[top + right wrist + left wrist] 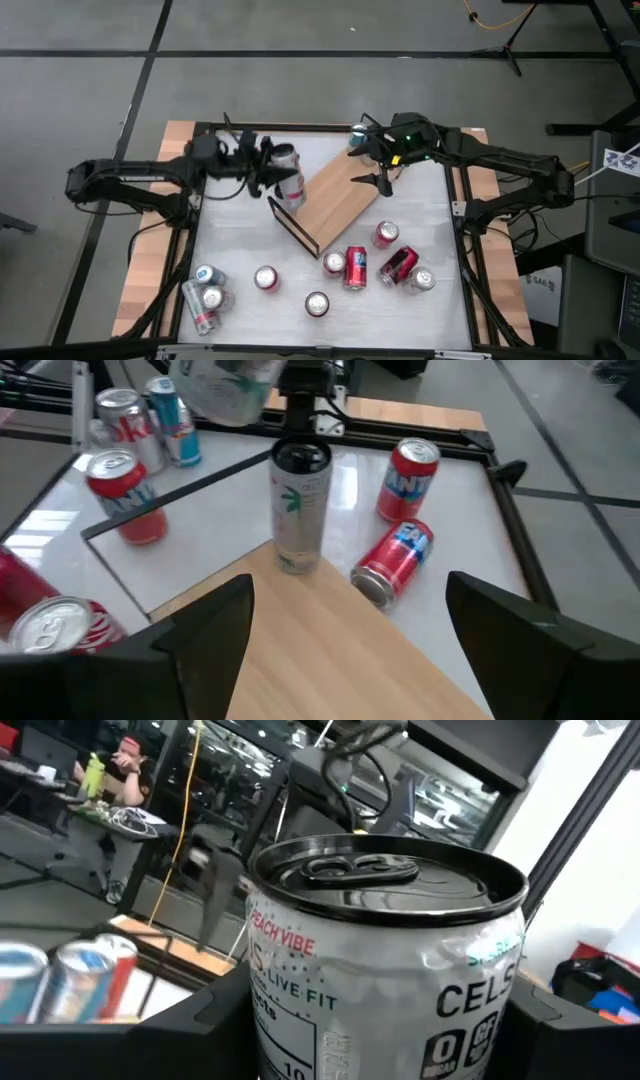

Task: Place canned beverage on shelf
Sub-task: Put the white pink soda can on the shelf aligned with the other white pink soda can

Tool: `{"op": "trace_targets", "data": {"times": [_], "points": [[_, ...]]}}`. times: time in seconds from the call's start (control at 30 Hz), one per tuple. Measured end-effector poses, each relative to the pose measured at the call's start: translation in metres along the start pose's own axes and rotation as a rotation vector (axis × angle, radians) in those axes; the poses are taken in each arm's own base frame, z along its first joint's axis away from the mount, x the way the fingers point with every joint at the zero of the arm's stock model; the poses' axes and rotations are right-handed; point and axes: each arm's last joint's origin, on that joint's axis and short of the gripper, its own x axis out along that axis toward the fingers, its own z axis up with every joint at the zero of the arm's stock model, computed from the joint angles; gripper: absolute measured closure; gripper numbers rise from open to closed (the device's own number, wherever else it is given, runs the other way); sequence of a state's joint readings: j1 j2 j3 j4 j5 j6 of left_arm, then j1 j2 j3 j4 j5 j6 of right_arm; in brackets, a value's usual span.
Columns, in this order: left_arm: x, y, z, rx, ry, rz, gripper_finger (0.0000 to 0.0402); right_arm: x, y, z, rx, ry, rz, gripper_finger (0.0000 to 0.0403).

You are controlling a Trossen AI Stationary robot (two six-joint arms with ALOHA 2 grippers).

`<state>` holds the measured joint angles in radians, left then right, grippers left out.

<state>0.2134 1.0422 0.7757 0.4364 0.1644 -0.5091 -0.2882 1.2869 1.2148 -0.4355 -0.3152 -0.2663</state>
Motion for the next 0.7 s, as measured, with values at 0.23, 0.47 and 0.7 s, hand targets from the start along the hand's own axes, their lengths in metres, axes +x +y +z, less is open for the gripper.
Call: {"op": "trace_targets", "data": {"times": [0.23,0.47,0.7], "points": [[0.035,0.047,0.024,0.089,0.088,-0.059,0.0162,0.000,0.000,0.000,0.005,0.001,-0.001,0.0081],[0.076,0.093,0.006,0.159,0.240,-0.143,0.0162,0.000,-0.001,-0.004,0.020,0.053,-0.049,0.0081],[0.105,0.119,-0.026,0.201,0.340,-0.191,0.0162,-0.001,-0.001,-0.012,0.035,0.154,-0.131,0.0081]]}}
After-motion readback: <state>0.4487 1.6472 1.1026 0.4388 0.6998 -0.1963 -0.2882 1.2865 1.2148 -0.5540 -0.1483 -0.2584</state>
